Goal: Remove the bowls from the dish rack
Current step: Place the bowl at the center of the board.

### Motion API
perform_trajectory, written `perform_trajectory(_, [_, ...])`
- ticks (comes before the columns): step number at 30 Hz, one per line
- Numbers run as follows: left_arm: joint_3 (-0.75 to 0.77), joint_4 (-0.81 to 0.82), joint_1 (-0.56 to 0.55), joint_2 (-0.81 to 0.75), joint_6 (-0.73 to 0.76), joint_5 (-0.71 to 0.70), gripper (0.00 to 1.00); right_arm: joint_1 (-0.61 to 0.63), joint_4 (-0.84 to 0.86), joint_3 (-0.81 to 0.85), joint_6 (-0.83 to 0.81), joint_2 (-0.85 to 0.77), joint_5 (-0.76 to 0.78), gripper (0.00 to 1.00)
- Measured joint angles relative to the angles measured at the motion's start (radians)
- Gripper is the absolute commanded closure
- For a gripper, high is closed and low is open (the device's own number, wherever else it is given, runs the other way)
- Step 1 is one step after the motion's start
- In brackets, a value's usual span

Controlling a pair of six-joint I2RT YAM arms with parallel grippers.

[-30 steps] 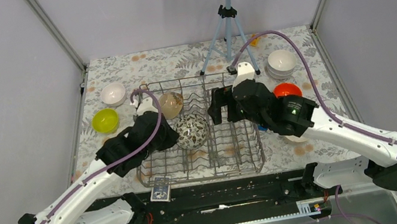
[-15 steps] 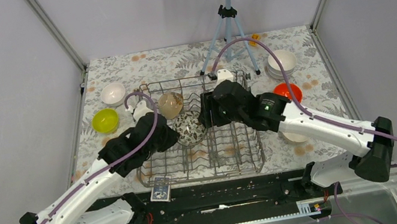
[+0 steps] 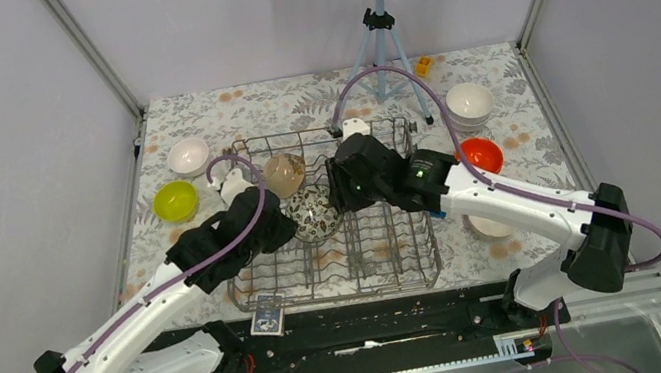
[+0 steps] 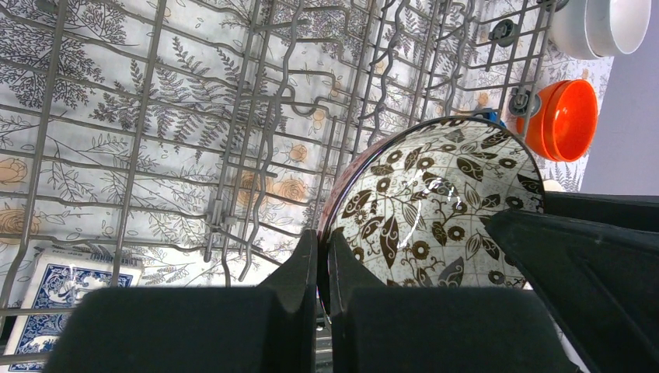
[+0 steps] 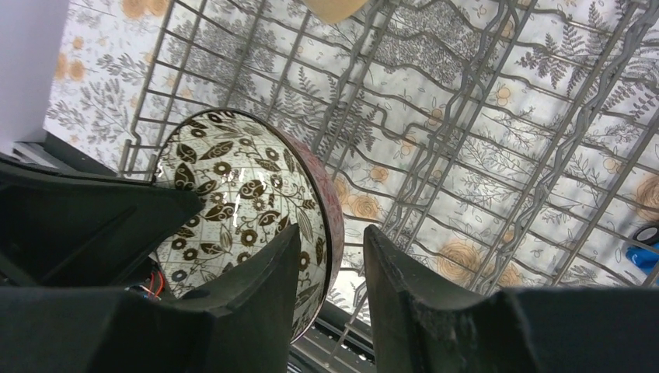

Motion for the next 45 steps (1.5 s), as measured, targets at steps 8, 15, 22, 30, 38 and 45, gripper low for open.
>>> perform_trajectory(8, [0.000,0.000,0.000,0.022,-0.001,-0.006,1.00,0.000,-0.037,0.010,-0.034,0.043,0.000,0.68])
perform_trajectory(15, [0.000,0.000,0.000,0.026,-0.004,-0.007,1.00,0.000,-0.041,0.017,-0.043,0.052,-0.011,0.67])
perform_trajectory(22, [-0.002,-0.003,0.000,0.025,-0.003,-0.019,1.00,0.000,-0.041,0.019,-0.050,0.056,-0.024,0.19])
perform_trajectory(30, [0.003,-0.076,0.002,0.002,0.017,-0.111,1.00,0.000,-0.050,0.019,-0.051,-0.008,-0.025,0.12])
perform_trajectory(38, [0.060,-0.251,0.112,-0.133,0.050,-0.296,1.00,0.000,0.066,-0.171,-0.080,-0.329,-0.021,0.11])
perform_trajectory(45, [0.087,-0.373,0.214,-0.237,0.027,-0.413,1.00,-0.001,0.114,-0.334,-0.084,-0.393,-0.037,0.12])
